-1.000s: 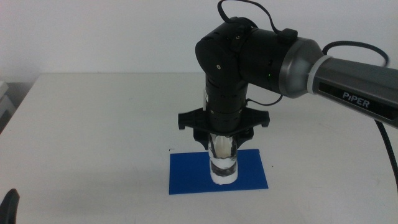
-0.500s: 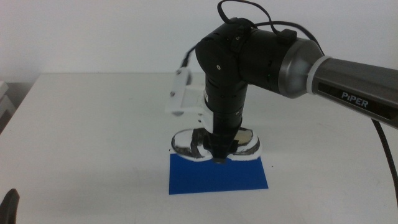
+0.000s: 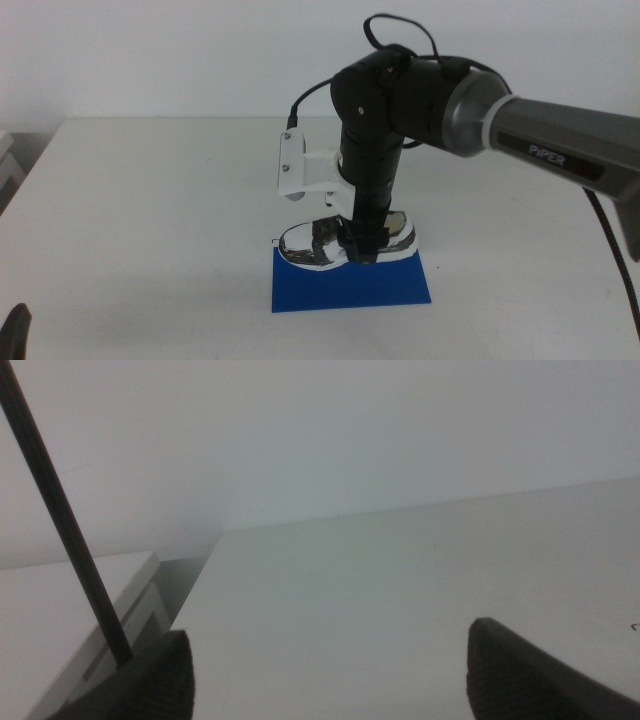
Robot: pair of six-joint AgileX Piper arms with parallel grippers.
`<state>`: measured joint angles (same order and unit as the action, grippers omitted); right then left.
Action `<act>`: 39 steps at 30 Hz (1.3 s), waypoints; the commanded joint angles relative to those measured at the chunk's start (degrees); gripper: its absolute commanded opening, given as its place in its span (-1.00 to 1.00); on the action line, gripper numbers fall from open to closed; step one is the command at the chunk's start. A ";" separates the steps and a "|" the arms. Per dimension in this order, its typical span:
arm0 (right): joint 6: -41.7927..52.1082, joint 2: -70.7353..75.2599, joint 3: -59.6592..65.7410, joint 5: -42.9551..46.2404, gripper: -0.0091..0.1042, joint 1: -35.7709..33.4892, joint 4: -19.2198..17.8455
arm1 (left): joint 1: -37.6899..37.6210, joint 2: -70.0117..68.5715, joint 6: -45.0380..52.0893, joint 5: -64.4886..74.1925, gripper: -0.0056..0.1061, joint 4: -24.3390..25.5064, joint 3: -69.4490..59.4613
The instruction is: Use one arm to grab the shoe from the table and place it on the mat.
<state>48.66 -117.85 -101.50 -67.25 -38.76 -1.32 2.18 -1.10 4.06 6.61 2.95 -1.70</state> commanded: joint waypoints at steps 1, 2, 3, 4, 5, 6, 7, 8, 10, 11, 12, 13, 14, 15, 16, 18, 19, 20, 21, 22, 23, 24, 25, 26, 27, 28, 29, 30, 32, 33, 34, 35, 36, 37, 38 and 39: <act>-0.67 2.45 -1.78 2.47 -0.91 0.78 1.65 | -0.31 -0.42 -0.37 -4.67 0.78 -0.49 -0.29; -0.93 2.00 -1.78 2.88 -0.91 0.85 2.19 | -0.31 -0.42 -0.37 -4.67 0.78 -0.49 -0.29; -1.11 1.48 -1.78 3.11 -0.91 0.85 2.42 | -0.31 -0.42 -0.37 -4.67 0.78 -0.49 -0.29; -1.11 1.04 -1.78 3.11 -0.91 0.85 2.42 | -0.31 -0.42 -0.37 -4.67 0.78 -0.49 -0.29; -1.11 0.69 -1.78 3.03 -0.91 0.85 2.42 | -0.31 -0.42 -0.37 -4.67 0.78 -0.49 -0.29; -1.11 0.33 -1.78 3.03 -0.91 0.85 2.32 | -0.31 -0.42 -0.37 -4.67 0.78 -0.49 -0.29; -1.11 -0.11 -1.78 3.03 -0.91 0.85 2.32 | -0.31 -0.42 -0.37 -4.67 0.78 -0.49 -0.29; -1.11 -0.35 -1.78 3.03 -0.91 0.91 2.32 | -0.31 -0.42 -0.37 -4.67 0.78 -0.49 -0.29; -1.11 -1.11 -1.73 3.03 -0.91 1.15 2.43 | -0.31 -0.42 -0.37 -4.67 0.78 -0.49 -0.29; -1.11 -1.37 -1.73 3.03 -0.91 1.26 2.43 | -0.31 -0.42 -0.37 -4.67 0.78 -0.49 -0.29; -1.11 -1.71 -1.73 2.91 -0.91 1.34 2.50 | -0.31 -0.42 -0.37 -4.67 0.78 -0.49 -0.29; -1.11 -1.89 -1.73 2.86 -0.91 1.49 2.57 | -0.31 -0.42 -0.37 -4.67 0.78 -0.49 -0.29; -1.11 -1.95 -1.73 2.86 -0.91 1.49 2.57 | -0.31 -0.42 -0.37 -4.67 0.78 -0.49 -0.29; -1.16 -1.97 -1.73 2.86 -0.91 1.56 2.57 | -0.31 -0.42 -0.37 -4.67 0.78 -0.49 -0.29; -1.15 -2.08 -1.73 2.86 -0.91 1.61 2.57 | -0.31 -0.42 -0.37 -4.67 0.78 -0.49 -0.29; -1.15 -2.16 -1.73 3.00 -0.90 1.61 2.61 | -0.31 -0.42 -0.37 -4.67 0.78 -0.49 -0.29; -1.22 -2.27 -1.73 3.07 -0.90 1.71 2.55 | -0.31 -0.42 -0.37 -4.67 0.78 -0.49 -0.29; -1.29 -2.35 -1.73 3.01 -0.87 1.79 2.95 | -0.31 -0.42 -0.37 -4.67 0.78 -0.49 -0.29; -1.29 -2.35 -1.73 3.01 -0.85 1.79 3.33 | -0.31 -0.42 -0.37 -4.67 0.78 -0.49 -0.29; -1.29 -2.35 -1.73 3.01 -0.81 1.79 3.62 | -0.31 -0.42 -0.37 -4.67 0.78 -0.49 -0.29; -1.29 -2.35 -1.73 3.01 -0.77 1.79 3.94 | -0.31 -0.42 -0.37 -4.67 0.78 -0.49 -0.29; -1.29 -2.35 -1.73 3.01 -0.71 1.79 4.10 | -0.31 -0.42 -0.37 -4.67 0.78 -0.49 -0.29; -1.29 -2.35 -1.73 3.01 -0.65 1.79 4.10 | -0.31 -0.42 -0.37 -4.67 0.78 -0.49 -0.29; -1.29 -2.35 -1.73 3.01 -0.58 1.79 4.10 | -0.31 -0.42 -0.37 -4.67 0.78 -0.49 -0.29; -1.29 -2.35 -1.73 3.01 -0.49 1.79 4.10 | -0.31 -0.42 -0.37 -4.67 0.78 -0.49 -0.29; -1.29 -2.35 -1.73 3.01 -0.40 1.79 4.10 | -0.31 -0.42 -0.37 -4.67 0.78 -0.49 -0.29; -1.29 -2.35 -1.73 3.01 -0.14 1.81 4.04 | -0.31 -0.42 -0.37 -4.67 0.78 -0.49 -0.29; -1.29 -2.35 -1.73 3.01 0.10 1.81 4.09 | -0.31 -0.42 -0.37 -4.67 0.78 -0.49 -0.29; -1.29 -2.29 -1.73 3.01 0.24 1.81 4.02 | -0.31 -0.42 -0.37 -4.67 0.78 -0.49 -0.29; -1.29 -2.24 -1.73 3.07 0.30 1.81 4.02 | -0.31 -0.42 -0.37 -4.67 0.78 -0.49 -0.29; -1.29 -2.19 -1.73 3.25 0.34 1.81 3.97 | -0.31 -0.42 -0.37 -4.67 0.78 -0.49 -0.29; -1.29 -2.05 -1.73 3.25 0.37 1.81 3.97 | -0.31 -0.42 -0.37 -4.67 0.78 -0.49 -0.29; -1.29 -1.79 -1.73 3.18 0.39 1.81 3.97 | -0.31 -0.42 -0.37 -4.67 0.78 -0.49 -0.29; -1.29 -1.30 -1.73 3.23 0.40 1.81 4.06 | -0.31 -0.42 -0.37 -4.67 0.78 -0.49 -0.29; -1.29 -0.55 -1.73 3.28 0.40 1.81 4.11 | -0.31 -0.42 -0.37 -4.67 0.78 -0.49 -0.29; -1.29 0.27 -1.73 3.28 0.40 1.85 4.35 | -0.31 -0.42 -0.37 -4.67 0.78 -0.49 -0.29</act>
<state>47.07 -123.04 -101.50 -64.62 -37.38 2.76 2.18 -1.10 4.06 6.61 2.95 -1.70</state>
